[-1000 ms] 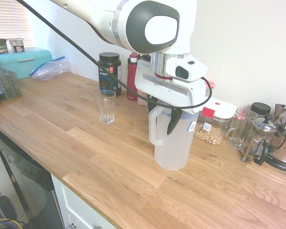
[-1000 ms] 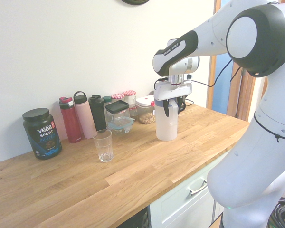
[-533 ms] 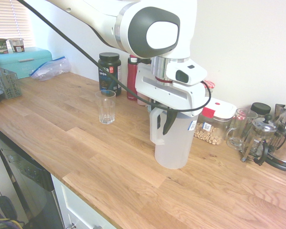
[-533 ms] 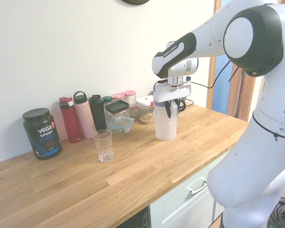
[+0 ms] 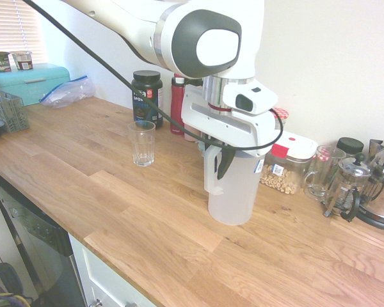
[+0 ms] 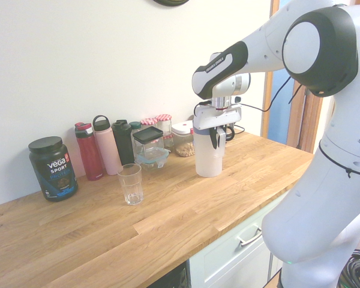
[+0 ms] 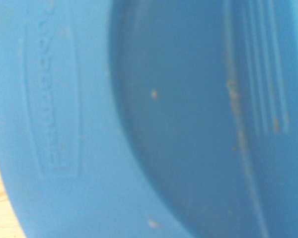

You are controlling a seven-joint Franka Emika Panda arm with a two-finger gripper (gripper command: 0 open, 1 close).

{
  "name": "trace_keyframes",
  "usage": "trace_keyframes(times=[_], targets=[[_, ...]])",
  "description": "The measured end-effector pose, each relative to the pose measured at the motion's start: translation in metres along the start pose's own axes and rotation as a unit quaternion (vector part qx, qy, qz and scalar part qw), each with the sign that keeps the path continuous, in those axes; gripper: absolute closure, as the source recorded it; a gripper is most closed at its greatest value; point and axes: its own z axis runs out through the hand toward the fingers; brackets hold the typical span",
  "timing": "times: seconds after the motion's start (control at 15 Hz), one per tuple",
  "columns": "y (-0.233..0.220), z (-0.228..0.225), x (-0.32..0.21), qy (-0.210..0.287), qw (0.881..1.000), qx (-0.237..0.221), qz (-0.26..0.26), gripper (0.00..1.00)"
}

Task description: Pour me some water

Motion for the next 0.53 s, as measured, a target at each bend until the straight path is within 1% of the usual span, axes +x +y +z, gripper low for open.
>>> trace_keyframes(times=[0.13, 0.4, 0.53], targets=[[0.0, -0.007, 0.001, 0.005, 1.0, 0.004, 0.0, 1.0], [0.005, -0.041, -0.002, 0.021, 1.0, 0.019, -0.004, 1.0], [0.006, -0.058, -0.009, 0.024, 0.999, 0.023, -0.021, 1.0]])
